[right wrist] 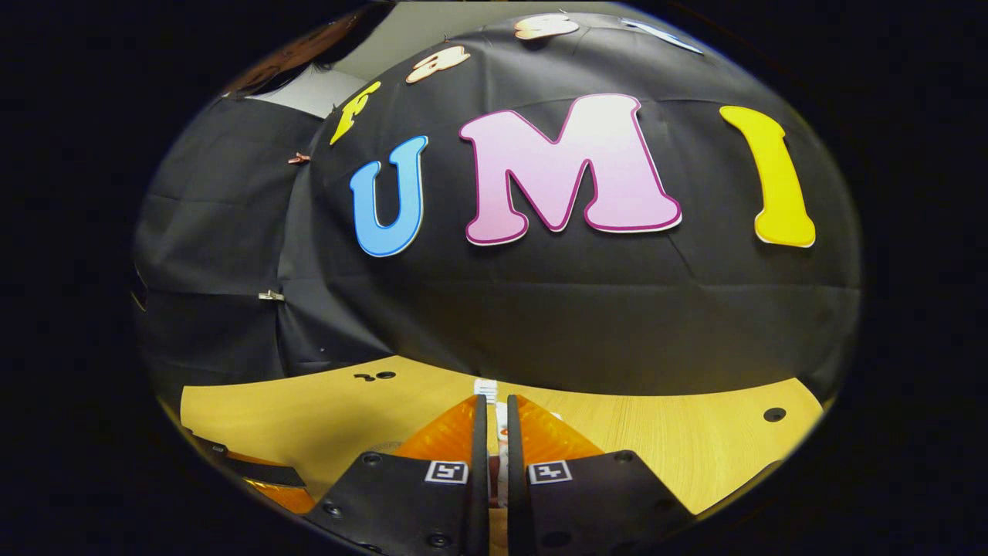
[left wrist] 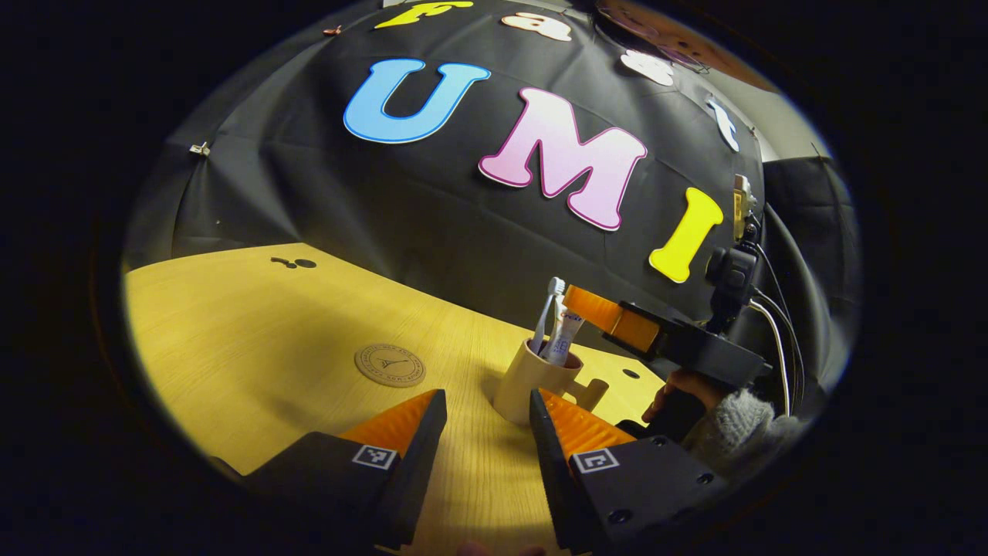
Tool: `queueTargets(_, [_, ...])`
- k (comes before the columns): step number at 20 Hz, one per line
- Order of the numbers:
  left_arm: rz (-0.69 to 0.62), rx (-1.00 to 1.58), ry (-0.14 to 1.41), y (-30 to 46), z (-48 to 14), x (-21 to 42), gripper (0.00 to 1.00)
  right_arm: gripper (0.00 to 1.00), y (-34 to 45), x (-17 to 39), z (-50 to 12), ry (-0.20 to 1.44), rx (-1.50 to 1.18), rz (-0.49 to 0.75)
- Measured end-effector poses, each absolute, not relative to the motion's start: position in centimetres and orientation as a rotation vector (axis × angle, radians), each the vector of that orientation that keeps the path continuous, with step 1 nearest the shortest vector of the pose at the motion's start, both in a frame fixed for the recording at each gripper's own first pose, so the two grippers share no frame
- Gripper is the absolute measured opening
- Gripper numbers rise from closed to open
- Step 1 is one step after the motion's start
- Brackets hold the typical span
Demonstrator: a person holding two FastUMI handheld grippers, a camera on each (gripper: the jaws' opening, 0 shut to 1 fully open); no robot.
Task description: Put the toothbrush and toothpaste on the desktop into the cup, then pick up the cup and place it on the coaster on the desktop.
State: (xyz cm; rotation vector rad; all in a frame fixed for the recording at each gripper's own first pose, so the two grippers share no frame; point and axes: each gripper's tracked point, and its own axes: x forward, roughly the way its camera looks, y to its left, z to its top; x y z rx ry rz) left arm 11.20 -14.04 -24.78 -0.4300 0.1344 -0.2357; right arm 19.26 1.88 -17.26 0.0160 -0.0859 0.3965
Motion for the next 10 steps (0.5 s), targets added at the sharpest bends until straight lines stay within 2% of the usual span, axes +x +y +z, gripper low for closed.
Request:
queueTargets(2, [-0.235,-0.431,0.140,-13.8,-24.8,11.1,0.68,0.19,1.3,18.6,-17.4,-0.065,-0.003,0.396])
queueTargets(6, [-0.240,-0.435,0.146,-13.5,-24.8,10.6,0.68,0.20,-0.8,16.8,-17.7,0.018,-0.017,0.405])
queueTargets(10, [-0.243,-0.418,0.157,-12.8,-25.2,10.0,0.68,0.21,-3.8,14.7,-19.4,0.199,-0.033,0.411])
